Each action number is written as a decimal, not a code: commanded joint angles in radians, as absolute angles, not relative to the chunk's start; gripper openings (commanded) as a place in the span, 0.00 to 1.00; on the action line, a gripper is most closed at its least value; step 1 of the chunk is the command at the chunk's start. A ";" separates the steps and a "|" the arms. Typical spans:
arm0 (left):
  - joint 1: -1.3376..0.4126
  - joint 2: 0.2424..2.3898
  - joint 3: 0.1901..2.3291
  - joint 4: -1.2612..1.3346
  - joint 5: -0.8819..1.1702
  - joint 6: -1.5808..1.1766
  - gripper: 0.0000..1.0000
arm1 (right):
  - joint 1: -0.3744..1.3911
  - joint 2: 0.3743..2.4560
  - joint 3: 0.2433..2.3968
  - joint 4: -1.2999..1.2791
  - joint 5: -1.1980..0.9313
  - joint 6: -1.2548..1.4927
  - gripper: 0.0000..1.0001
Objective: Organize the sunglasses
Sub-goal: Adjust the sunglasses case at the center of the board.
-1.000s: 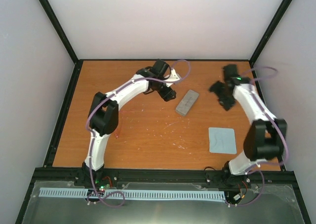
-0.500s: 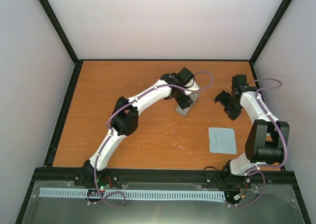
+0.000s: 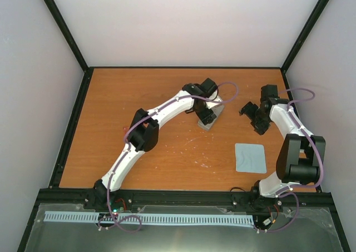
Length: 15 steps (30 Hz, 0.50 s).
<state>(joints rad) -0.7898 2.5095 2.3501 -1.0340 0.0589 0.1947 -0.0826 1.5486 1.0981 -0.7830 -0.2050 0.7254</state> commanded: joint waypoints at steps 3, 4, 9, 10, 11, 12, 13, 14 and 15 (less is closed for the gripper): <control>-0.815 2.492 2.397 -1.066 0.169 0.170 0.91 | -0.084 1.524 1.055 -0.764 -0.227 0.733 0.98; -0.821 2.490 2.389 -1.065 0.172 0.170 0.91 | -0.083 1.523 1.052 -0.763 -0.229 0.732 0.98; -0.833 2.497 2.335 -1.048 0.144 0.172 0.93 | -0.084 1.522 1.044 -0.762 -0.232 0.722 0.98; -0.833 2.497 2.322 -1.043 0.127 0.172 0.93 | -0.084 1.521 1.043 -0.762 -0.230 0.721 0.98; -0.833 2.498 2.311 -1.041 0.110 0.172 0.93 | -0.084 1.519 1.043 -0.762 -0.229 0.720 0.98; -0.833 2.499 2.300 -1.040 0.094 0.174 0.93 | -0.084 1.519 1.043 -0.762 -0.229 0.719 0.98; -0.832 2.500 2.291 -1.040 0.083 0.177 0.93 | -0.084 1.519 1.042 -0.761 -0.231 0.718 0.98; -0.833 2.500 2.283 -1.040 0.074 0.178 0.93 | -0.084 1.519 1.041 -0.760 -0.232 0.719 0.98; -0.833 2.500 2.274 -1.039 0.066 0.179 0.93 | -0.084 1.520 1.039 -0.759 -0.232 0.717 0.98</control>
